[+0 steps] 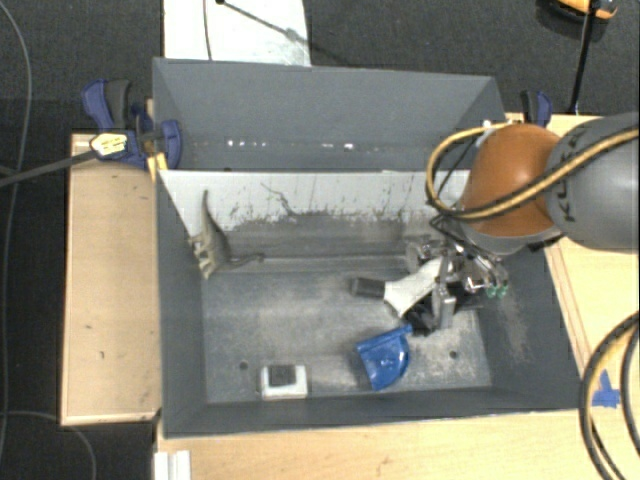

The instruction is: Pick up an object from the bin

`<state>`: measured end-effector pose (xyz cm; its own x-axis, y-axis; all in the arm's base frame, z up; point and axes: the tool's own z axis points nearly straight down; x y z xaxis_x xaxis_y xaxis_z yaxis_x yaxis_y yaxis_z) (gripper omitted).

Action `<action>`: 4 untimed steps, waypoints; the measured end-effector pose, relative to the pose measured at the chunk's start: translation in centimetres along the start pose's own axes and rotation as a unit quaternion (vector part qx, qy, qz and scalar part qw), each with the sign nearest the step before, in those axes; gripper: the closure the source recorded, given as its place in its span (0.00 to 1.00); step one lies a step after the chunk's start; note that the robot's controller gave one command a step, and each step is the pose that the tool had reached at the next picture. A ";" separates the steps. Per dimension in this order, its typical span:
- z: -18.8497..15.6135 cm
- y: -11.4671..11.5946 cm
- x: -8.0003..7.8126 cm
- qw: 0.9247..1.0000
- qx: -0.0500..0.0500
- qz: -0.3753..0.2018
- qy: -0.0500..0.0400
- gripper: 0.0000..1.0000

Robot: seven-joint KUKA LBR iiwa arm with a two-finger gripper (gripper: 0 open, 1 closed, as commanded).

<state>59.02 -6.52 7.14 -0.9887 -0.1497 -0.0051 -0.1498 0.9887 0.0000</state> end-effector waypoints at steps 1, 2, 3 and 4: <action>-0.2 0.0 0.1 1.000 -0.002 0.006 0.000 0.00; -0.5 0.0 -0.3 1.000 0.000 0.001 -0.003 1.00; -0.5 0.0 -0.3 1.000 0.000 0.001 -0.003 1.00; -0.7 0.1 -0.2 1.000 0.000 0.001 -0.003 1.00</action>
Offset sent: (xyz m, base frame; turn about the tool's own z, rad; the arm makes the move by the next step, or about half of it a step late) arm 0.0000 0.0000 0.0000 0.0000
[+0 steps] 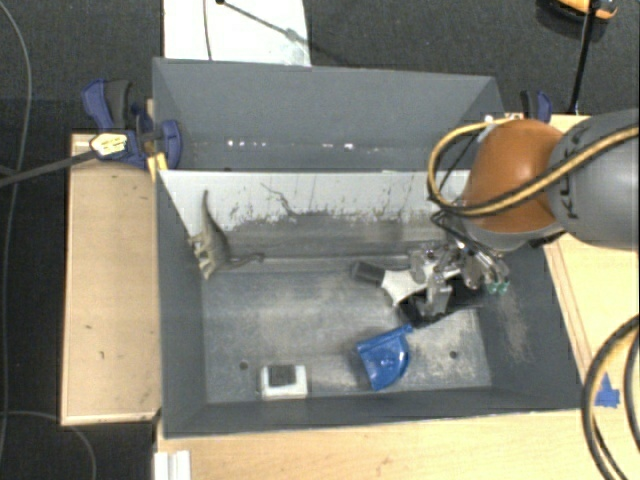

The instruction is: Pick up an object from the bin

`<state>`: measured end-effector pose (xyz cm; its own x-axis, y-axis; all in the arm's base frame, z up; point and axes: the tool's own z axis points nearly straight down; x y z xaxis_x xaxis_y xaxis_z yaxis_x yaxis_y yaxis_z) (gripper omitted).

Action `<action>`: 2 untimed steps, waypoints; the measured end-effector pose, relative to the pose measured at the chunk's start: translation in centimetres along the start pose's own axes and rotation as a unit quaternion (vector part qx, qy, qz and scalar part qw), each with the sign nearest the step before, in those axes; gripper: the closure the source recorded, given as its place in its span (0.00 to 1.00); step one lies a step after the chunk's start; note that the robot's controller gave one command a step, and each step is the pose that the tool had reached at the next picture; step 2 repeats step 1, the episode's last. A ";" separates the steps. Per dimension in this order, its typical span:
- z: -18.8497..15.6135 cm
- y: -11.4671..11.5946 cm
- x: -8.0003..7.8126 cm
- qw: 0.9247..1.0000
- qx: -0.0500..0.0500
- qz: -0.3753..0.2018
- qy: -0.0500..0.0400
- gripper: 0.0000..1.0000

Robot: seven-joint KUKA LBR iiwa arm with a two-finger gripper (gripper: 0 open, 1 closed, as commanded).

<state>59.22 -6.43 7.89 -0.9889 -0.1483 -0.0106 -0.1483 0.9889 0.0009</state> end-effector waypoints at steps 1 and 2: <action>-1.0 0.0 0.2 1.000 -0.001 0.000 0.003 1.00; -1.0 0.0 0.2 1.000 -0.001 0.000 0.003 1.00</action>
Offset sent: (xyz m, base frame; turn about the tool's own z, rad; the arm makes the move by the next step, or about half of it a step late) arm 0.0000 0.0000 0.0811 0.0000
